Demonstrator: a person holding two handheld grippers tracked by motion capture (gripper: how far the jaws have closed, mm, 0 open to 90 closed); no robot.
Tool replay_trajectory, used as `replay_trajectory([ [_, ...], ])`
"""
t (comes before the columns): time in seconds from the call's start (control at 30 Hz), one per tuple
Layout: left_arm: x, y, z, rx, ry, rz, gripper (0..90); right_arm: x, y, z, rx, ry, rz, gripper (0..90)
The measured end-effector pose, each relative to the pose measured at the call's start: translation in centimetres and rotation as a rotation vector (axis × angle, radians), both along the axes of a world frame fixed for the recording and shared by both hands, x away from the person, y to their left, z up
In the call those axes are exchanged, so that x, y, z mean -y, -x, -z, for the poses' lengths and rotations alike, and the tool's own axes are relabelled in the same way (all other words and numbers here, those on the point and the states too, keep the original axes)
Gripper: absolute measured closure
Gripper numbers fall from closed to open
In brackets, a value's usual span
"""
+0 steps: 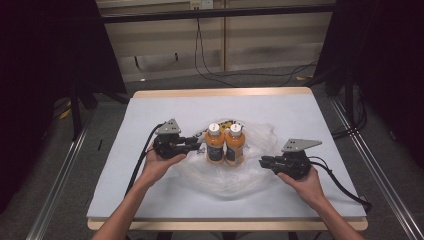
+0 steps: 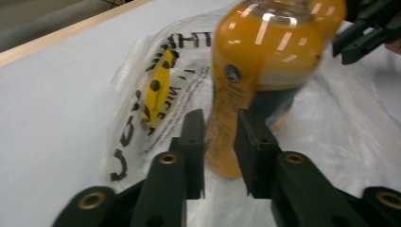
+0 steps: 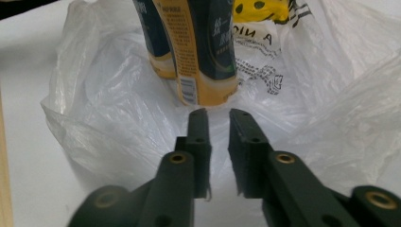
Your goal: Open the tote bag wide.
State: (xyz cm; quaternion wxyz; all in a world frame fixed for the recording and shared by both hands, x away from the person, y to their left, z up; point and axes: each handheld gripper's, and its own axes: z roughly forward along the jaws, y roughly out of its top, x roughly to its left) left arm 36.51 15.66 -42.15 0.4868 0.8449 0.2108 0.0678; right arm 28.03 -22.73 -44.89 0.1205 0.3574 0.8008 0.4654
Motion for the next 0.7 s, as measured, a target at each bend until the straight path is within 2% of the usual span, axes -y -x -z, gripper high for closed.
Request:
replay_trajectory([
  [0.1,-0.3,1.5,0.0,-0.002,0.017,-0.003,51.9,0.1,0.3,-0.2,0.008,-0.013,0.006,69.1],
  [0.27,-1.2,3.8,-0.3,0.020,0.020,-0.007,33.2,0.4,1.4,-1.1,0.036,-0.032,0.038,47.6],
  [0.33,-2.1,4.3,-0.5,0.001,0.060,-0.010,27.1,0.6,1.9,-1.4,0.046,-0.034,0.062,41.2],
  [0.37,-2.5,4.6,-0.6,0.000,0.076,-0.029,24.6,0.7,2.2,-1.6,0.051,-0.034,0.078,38.3],
  [0.4,-3.1,4.9,-0.7,0.022,0.058,-0.048,22.9,0.9,2.5,-1.7,0.049,-0.044,0.085,36.3],
  [0.47,-4.0,5.4,-0.8,0.032,0.047,-0.065,18.6,1.2,3.0,-1.8,0.058,-0.051,0.102,32.0],
  [0.5,-4.5,5.7,-0.9,0.041,0.028,-0.087,17.7,1.4,3.2,-1.8,0.064,-0.049,0.112,30.2],
  [0.53,-4.9,6.1,-0.8,0.038,0.038,-0.105,15.5,1.7,3.5,-1.9,0.062,-0.048,0.122,28.7],
  [0.67,-6.8,7.3,-0.7,0.037,0.029,-0.140,11.5,2.7,4.5,-2.0,0.071,-0.039,0.176,22.3],
  [0.7,-7.3,7.6,-0.6,0.031,0.039,-0.154,10.8,3.1,4.8,-2.0,0.076,-0.040,0.190,21.4],
])
